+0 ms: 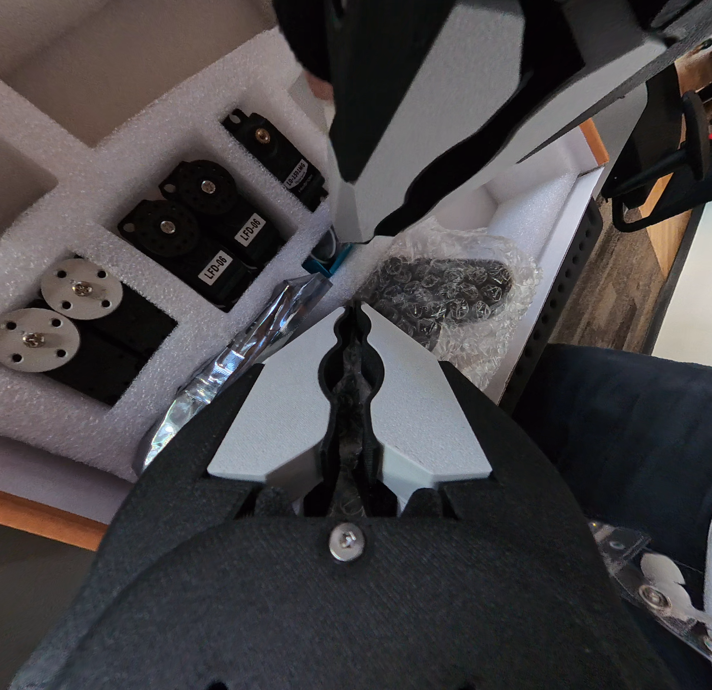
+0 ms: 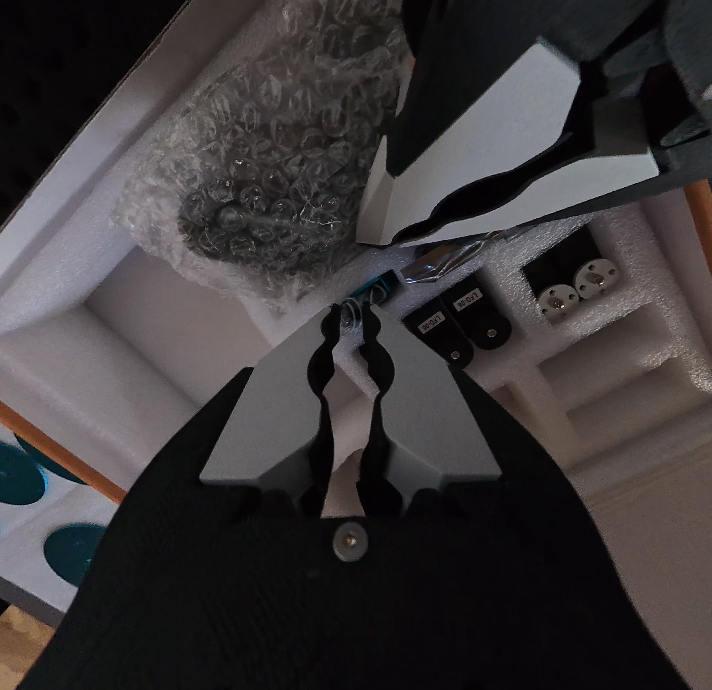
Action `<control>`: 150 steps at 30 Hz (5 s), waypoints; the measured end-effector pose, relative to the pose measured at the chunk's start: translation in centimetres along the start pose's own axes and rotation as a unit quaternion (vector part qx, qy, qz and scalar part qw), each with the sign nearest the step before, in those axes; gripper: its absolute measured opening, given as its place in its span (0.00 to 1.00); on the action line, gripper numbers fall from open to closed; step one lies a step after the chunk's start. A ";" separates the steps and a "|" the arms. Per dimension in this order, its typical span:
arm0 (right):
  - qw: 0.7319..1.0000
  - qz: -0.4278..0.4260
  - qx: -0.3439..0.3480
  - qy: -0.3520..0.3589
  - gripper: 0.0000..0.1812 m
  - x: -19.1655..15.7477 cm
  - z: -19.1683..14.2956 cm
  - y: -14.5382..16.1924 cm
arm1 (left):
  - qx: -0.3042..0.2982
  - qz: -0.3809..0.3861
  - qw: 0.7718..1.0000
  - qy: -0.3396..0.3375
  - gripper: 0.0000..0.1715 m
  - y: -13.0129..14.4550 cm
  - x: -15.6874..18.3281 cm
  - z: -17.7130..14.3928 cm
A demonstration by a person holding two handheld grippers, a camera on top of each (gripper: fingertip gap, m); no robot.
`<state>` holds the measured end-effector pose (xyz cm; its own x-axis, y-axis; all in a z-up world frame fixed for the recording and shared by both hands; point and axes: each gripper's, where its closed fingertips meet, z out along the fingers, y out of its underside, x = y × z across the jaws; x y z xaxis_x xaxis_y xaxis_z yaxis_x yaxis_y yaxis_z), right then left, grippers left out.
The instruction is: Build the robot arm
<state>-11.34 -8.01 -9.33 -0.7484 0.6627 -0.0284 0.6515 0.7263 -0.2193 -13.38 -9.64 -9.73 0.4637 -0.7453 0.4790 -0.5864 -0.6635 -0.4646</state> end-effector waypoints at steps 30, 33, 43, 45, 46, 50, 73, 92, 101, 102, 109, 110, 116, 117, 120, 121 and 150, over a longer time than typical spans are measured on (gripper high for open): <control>0.638 0.594 0.464 0.160 0.04 -4.3 -9.1 5.2 | 0.059 0.045 0.997 -0.014 0.12 -2.4 0.6 -2.8; 0.567 0.632 0.480 0.220 0.04 -4.2 -10.2 6.9 | 0.034 0.134 0.990 -0.013 0.09 -3.3 1.3 -1.9; 0.513 0.626 0.531 0.250 0.04 -4.7 -12.3 5.9 | -0.111 0.198 0.974 -0.024 0.06 -3.3 0.7 1.9; 0.513 0.624 0.534 0.249 0.03 -5.4 -12.4 5.8 | -0.114 0.193 0.974 -0.034 0.07 -3.3 0.6 1.9; 0.510 0.624 0.537 0.249 0.03 -5.7 -12.4 5.8 | -0.116 0.192 0.974 -0.036 0.08 -3.2 0.6 1.9; 0.500 0.629 0.543 0.243 0.04 -6.7 -12.0 5.7 | -0.119 0.213 0.970 -0.014 0.07 -3.1 0.8 2.3; 0.345 0.650 0.663 0.138 0.04 -4.3 -13.3 6.1 | 0.079 0.096 0.985 0.118 0.01 -7.3 5.0 -7.2; -0.099 0.405 0.893 -0.173 0.03 0.3 -36.2 1.5 | 0.260 0.050 0.959 0.107 0.01 -6.4 9.6 -20.2; -0.040 0.344 0.912 -0.219 0.03 1.0 -47.6 -5.1 | 0.293 0.079 0.945 0.118 0.01 -8.1 11.4 -22.0; -0.024 0.346 0.912 -0.221 0.03 1.0 -48.5 -5.9 | 0.298 0.082 0.943 0.120 0.01 -8.3 11.6 -22.1; -0.006 0.354 0.910 -0.217 0.03 0.5 -49.6 -7.2 | 0.305 0.099 0.940 0.114 0.01 -8.4 12.6 -22.9; -0.001 0.358 0.908 -0.215 0.03 0.4 -49.2 -7.3 | 0.301 0.099 0.942 0.111 0.01 -8.1 12.5 -23.0; 0.195 0.662 0.719 0.079 0.03 3.6 -30.3 -1.2 | 0.297 0.058 0.947 0.108 0.01 -3.3 12.5 -22.9; 0.215 0.699 0.670 0.128 0.03 3.7 -26.5 0.8 | 0.296 0.048 0.948 0.107 0.01 -2.3 12.5 -22.8; 0.206 0.732 0.635 0.138 0.03 6.0 -18.9 3.7 | 0.283 0.014 0.953 0.106 0.01 0.1 12.2 -22.1; 0.210 0.738 0.629 0.126 0.04 7.3 -16.6 4.1 | 0.281 0.005 0.954 0.104 0.01 0.5 12.1 -22.1; 0.432 0.833 0.282 0.200 0.13 5.9 -7.8 8.8 | 0.259 0.028 0.958 0.118 0.00 -2.7 13.1 -22.3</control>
<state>-9.05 3.77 -3.85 0.8555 0.2402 -0.4587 0.0259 -0.9047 -0.4253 -20.53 -16.11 14.38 0.2420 -0.7856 0.5695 -0.1702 -0.6122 -0.7721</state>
